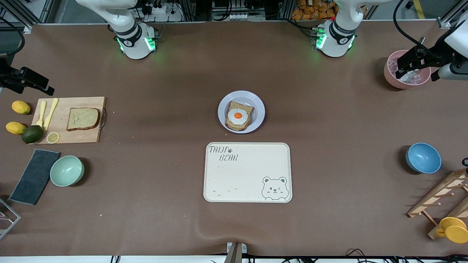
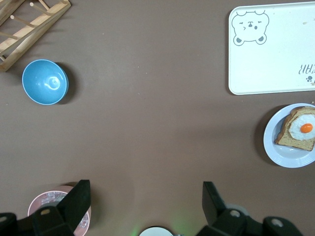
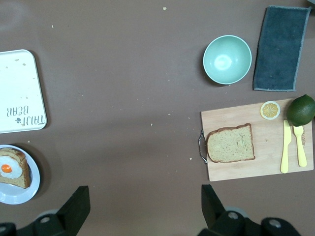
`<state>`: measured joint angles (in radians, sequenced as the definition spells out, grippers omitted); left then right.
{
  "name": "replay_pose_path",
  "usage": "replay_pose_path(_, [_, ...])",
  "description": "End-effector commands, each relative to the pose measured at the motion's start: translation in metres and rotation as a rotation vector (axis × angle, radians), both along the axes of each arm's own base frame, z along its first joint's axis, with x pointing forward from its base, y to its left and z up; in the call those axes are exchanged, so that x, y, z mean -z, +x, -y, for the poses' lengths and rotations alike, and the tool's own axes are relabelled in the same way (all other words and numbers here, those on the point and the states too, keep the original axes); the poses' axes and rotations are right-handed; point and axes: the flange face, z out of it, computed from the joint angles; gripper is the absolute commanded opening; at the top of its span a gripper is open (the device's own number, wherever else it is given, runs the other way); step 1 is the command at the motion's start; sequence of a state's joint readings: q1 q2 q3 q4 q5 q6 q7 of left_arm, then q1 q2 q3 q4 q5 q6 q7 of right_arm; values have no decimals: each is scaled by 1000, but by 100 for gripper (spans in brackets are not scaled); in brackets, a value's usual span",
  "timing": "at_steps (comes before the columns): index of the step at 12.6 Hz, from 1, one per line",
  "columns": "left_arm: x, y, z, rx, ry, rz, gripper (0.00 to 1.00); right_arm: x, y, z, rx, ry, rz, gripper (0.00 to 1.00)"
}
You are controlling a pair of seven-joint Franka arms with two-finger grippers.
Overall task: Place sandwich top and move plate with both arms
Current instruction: 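Move the right gripper toward the bread slice on the cutting board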
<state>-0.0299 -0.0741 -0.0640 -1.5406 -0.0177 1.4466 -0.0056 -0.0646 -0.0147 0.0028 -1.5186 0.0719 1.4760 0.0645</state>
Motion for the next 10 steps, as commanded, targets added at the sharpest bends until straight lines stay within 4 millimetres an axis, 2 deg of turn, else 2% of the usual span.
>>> replay_pose_path(1, [-8, -6, 0, -3, 4, 2, 100, -2, -4, 2, -1, 20, -2, 100])
replay_pose_path(5, [-17, -2, 1, -7, 3, 23, 100, 1, -3, 1, -2, 21, -8, 100])
replay_pose_path(6, [-17, -2, 0, -6, 2, 23, 100, 9, -3, 1, 0, 20, -24, 100])
replay_pose_path(7, [-17, -2, 0, -18, 3, 23, 100, 25, -4, 7, 8, 21, -50, 100])
replay_pose_path(9, [-18, -3, -1, -18, 1, 26, 100, 53, -7, 32, 51, 28, -88, 100])
replay_pose_path(10, [-17, -4, -1, -22, 0, 21, 100, 65, -11, 36, 41, 32, -109, 100])
